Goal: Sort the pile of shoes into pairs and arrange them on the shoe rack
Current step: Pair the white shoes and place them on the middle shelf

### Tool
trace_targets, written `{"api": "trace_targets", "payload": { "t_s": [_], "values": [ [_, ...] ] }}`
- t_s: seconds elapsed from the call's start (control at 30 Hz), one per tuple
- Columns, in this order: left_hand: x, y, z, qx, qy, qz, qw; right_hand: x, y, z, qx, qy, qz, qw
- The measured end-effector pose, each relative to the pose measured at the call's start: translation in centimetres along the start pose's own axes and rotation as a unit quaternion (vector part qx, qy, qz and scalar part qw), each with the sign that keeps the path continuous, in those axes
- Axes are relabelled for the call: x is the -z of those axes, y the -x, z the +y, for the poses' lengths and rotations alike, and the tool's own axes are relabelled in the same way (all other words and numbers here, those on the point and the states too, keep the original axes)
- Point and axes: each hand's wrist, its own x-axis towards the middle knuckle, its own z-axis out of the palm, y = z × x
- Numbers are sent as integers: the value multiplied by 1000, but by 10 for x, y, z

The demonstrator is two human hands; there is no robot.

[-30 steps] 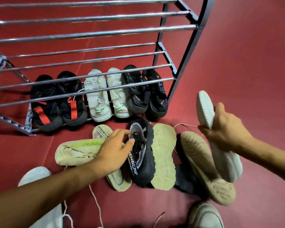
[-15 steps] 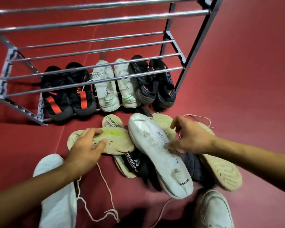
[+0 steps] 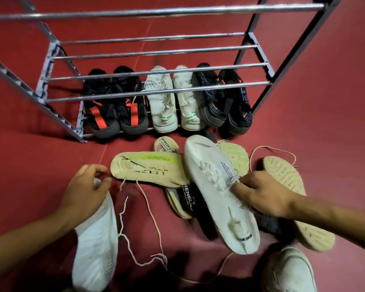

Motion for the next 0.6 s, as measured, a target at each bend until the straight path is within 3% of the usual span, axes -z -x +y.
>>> {"api": "trace_targets", "payload": {
  "t_s": [0.1, 0.17, 0.33, 0.4, 0.47, 0.6],
  "values": [
    [11, -9, -4, 18, 14, 35, 999, 4, 2, -26, 67, -37, 36, 996],
    [22, -12, -12, 58, 10, 40, 997, 6, -1, -43, 80, -65, 19, 995],
    [20, 10, -37, 280, -46, -86, 955, -27, -34, -58, 70, -7, -18, 997],
    [4, 32, -39, 313, -42, -133, 939, -38, -50, -53, 31, -19, -26, 999],
    [-9, 44, -34, 316, -9, -110, 942, -39, -57, -52, 15, -35, -41, 998],
    [13, 29, -14, 298, 83, 30, 950, -39, -55, -52, -1, -47, -48, 998]
  ]
}}
